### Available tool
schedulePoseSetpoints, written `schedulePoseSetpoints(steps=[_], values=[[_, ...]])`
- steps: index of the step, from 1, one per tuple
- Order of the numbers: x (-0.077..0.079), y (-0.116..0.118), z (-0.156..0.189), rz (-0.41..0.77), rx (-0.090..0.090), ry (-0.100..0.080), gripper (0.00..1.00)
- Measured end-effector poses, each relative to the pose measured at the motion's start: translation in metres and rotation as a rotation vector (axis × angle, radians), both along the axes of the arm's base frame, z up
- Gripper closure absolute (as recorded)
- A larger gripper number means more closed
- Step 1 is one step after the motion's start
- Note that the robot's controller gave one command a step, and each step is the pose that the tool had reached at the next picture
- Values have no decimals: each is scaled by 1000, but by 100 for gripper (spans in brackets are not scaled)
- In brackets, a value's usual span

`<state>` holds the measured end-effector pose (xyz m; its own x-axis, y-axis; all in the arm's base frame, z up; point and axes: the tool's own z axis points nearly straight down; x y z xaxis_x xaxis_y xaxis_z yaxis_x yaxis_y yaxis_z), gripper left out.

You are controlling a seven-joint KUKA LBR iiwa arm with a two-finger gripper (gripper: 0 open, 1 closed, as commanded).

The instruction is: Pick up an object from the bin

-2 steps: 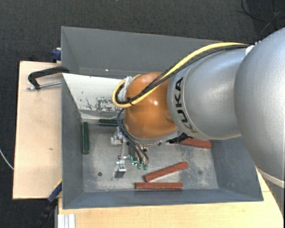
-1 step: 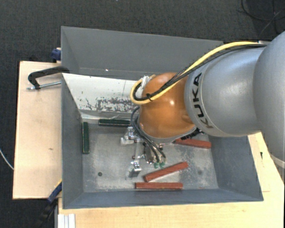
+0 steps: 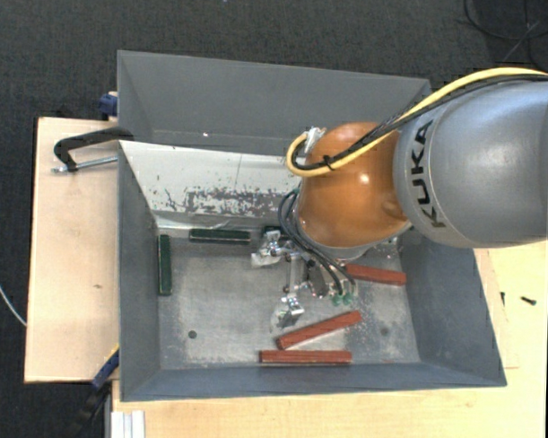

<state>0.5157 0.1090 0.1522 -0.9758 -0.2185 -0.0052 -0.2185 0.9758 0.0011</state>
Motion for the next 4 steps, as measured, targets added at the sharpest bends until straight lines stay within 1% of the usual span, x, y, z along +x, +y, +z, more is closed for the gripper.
schedulePoseSetpoints(steps=[1,2,3,4], values=[[-6,-23,-18,-72,0,2,0],[-11,-52,-51,39,-1,5,0],[-11,-84,-65,172,-3,13,100],[-11,-84,-65,172,-3,13,100]])
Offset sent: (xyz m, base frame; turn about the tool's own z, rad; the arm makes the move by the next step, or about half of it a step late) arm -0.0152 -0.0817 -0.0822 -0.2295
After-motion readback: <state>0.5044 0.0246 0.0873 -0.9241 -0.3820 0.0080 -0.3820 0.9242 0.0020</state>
